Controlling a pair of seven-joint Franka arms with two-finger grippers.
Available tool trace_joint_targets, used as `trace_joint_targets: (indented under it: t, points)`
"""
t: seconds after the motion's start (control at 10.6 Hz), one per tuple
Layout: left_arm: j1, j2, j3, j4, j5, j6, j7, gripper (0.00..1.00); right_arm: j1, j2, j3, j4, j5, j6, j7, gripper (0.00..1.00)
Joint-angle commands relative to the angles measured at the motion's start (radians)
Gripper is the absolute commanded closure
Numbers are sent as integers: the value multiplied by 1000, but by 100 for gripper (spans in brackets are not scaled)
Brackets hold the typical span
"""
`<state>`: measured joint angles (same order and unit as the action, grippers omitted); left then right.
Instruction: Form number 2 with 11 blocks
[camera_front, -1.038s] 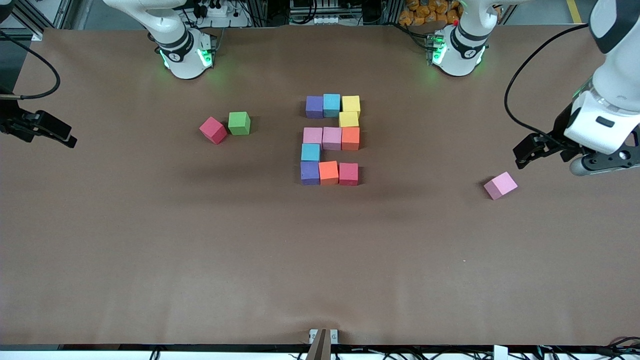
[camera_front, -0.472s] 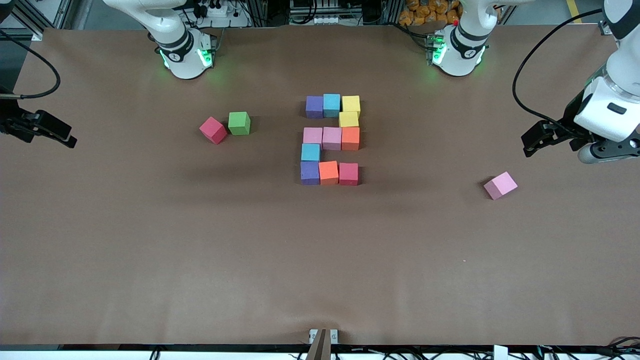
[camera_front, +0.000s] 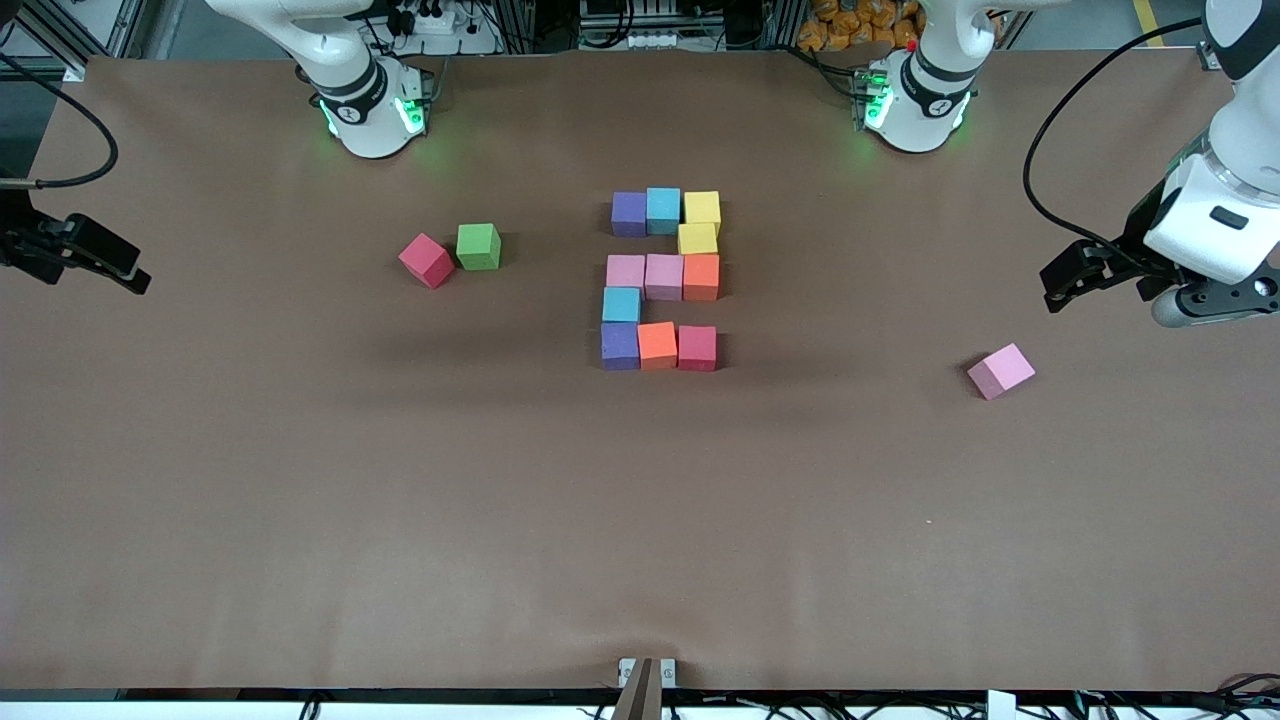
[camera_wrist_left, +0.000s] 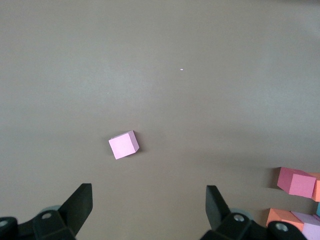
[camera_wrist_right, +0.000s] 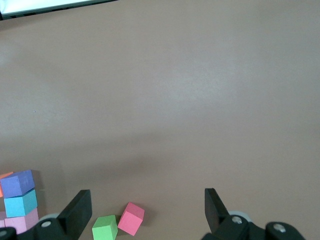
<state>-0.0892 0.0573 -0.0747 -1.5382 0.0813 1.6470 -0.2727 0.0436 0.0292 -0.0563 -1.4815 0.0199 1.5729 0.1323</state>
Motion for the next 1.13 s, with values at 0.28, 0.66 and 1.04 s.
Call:
trace_joint_targets:
  t: [0.28, 0.66, 1.04]
  points:
    - [3, -17, 16, 26, -24, -30, 23, 0, -5, 0, -3, 18, -9, -11, -5, 0]
    - [6, -13, 16, 27, -23, -41, 23, 0, -4, 0, -2, 18, -8, -4, 9, 0]
    - [6, -13, 16, 35, -24, -46, 23, 0, -11, 0, -5, 26, -9, -5, -2, 0]
